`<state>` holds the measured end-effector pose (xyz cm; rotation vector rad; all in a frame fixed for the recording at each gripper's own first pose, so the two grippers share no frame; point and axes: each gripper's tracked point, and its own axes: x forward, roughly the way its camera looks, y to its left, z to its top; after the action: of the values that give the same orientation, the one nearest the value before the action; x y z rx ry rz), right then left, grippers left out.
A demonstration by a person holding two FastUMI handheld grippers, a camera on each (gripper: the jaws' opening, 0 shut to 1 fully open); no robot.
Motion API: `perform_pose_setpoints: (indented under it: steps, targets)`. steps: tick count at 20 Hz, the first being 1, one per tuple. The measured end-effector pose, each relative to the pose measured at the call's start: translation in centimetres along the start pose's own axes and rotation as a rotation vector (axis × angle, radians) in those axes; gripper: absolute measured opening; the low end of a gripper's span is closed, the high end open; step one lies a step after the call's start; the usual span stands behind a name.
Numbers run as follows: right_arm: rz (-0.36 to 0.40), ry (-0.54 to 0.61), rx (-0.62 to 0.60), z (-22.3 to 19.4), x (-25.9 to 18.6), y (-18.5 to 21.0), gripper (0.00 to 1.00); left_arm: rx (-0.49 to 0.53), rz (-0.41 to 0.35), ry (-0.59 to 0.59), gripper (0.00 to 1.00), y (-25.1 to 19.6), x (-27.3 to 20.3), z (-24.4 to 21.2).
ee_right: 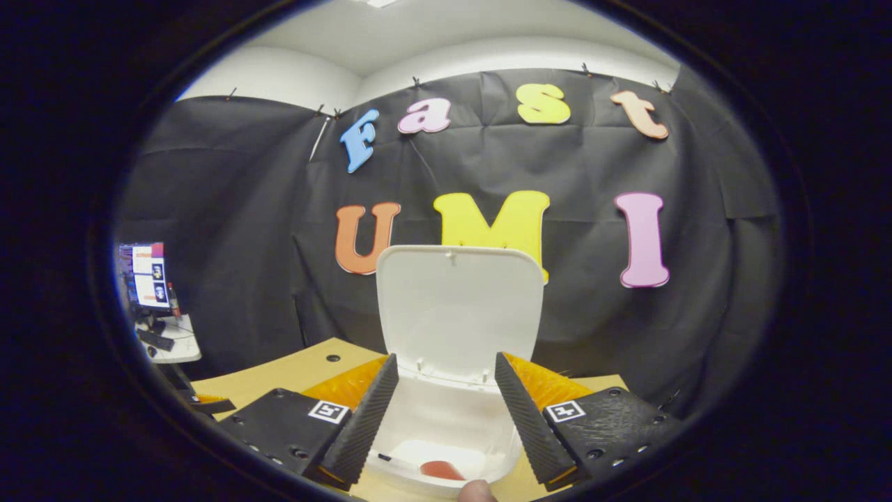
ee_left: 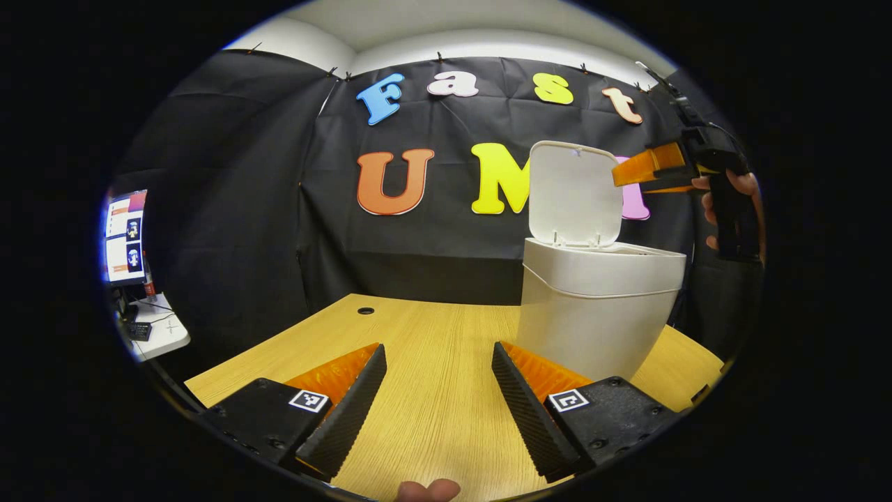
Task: Press the lid of the desktop garbage bin to open it, pick up the crumpled paper on the desktop and throw it into the bin, then pick up the pop can on the desktop and drop it into the bin, and finally close the garbage bin lid.
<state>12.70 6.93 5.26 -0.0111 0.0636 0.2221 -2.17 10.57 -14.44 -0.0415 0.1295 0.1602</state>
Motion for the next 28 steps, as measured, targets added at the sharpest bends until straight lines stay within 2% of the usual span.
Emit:
perform_pose_setpoints:
  steps: [4,9,18,24,26,28]
  targets:
    - [-0.045,-0.061,0.034,2.3,-0.7,-0.5,0.87,-0.013,-0.045,0.008,0.99,-2.0,-0.3,-0.7]
    - [-0.089,-0.086,0.032,4.6,0.4,-1.1,0.87,-0.004,-0.051,-0.013,0.98,-2.1,-0.6,-0.3]
    - [-0.147,-0.173,0.008,9.5,5.0,-2.0,0.86,-0.032,-0.063,-0.021,0.99,-1.8,-0.7,-0.7]
    - [-0.193,-0.194,0.007,10.0,7.7,-2.3,0.86,-0.048,-0.085,0.003,0.99,-2.1,-0.4,-1.9]
    - [-0.198,-0.191,0.023,10.2,8.4,-2.3,0.86,-0.044,-0.087,0.006,0.99,-2.1,-0.2,-2.1]
    - [-0.186,-0.204,0.101,10.7,9.1,-2.1,0.87,-0.053,-0.093,0.015,0.99,-2.3,0.1,-2.5]
